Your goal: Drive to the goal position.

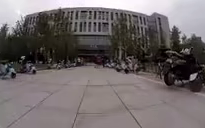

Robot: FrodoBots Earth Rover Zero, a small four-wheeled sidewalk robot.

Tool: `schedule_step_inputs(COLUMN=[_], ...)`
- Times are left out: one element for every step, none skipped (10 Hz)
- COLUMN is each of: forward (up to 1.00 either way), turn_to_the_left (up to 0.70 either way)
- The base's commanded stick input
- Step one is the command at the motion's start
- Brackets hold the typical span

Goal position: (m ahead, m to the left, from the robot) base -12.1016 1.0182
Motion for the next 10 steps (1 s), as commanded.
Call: schedule_step_inputs(forward=[0.7, 0.7, 0.7, 0.7, 0.7, 0.7, 0.7, 0.7, 0.7, 0.7], turn_to_the_left=[0.0, 0.0, 0.0, 0.0, 0.0, 0.0, 0.0, 0.0, 0.0, 0.0])
